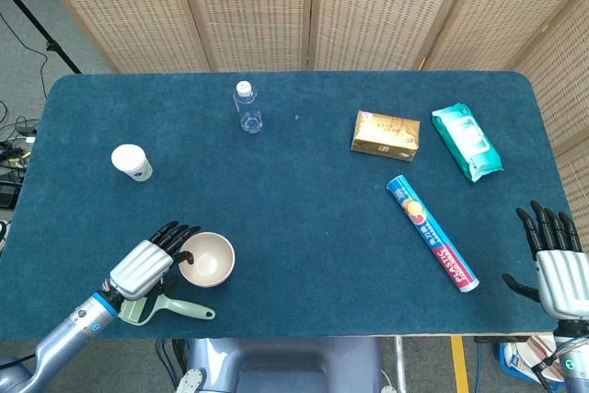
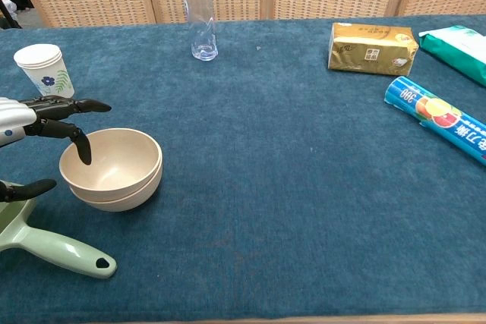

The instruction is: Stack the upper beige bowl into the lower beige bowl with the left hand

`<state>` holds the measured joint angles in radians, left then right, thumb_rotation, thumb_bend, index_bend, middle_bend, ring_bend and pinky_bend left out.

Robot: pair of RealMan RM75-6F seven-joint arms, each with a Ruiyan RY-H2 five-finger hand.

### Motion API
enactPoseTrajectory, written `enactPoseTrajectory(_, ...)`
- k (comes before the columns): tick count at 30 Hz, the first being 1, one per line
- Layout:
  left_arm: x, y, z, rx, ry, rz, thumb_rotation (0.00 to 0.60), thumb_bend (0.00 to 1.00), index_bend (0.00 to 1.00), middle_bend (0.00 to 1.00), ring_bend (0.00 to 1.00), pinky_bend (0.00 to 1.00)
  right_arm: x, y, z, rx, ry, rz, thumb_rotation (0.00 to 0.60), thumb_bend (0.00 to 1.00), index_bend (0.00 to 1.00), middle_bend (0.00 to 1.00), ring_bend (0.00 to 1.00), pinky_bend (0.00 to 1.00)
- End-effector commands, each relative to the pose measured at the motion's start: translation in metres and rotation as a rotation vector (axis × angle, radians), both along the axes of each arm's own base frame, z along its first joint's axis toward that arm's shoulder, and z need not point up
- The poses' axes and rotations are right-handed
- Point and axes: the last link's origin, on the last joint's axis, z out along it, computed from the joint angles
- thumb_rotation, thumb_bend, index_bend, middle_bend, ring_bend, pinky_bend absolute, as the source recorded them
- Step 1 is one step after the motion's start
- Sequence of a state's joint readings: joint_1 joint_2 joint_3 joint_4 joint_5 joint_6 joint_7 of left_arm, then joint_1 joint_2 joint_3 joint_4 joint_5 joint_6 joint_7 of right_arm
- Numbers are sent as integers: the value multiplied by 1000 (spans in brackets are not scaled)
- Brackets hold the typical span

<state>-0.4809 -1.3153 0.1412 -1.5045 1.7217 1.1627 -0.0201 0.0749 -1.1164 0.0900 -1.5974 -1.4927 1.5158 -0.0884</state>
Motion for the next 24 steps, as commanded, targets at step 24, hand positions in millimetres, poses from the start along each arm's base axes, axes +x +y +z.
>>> enactPoseTrajectory(24,-12,-49,28,-31,48,-4,600,336,0,0,0,0,5,3,-1,3,-2,18,600,0,0,0,0,0)
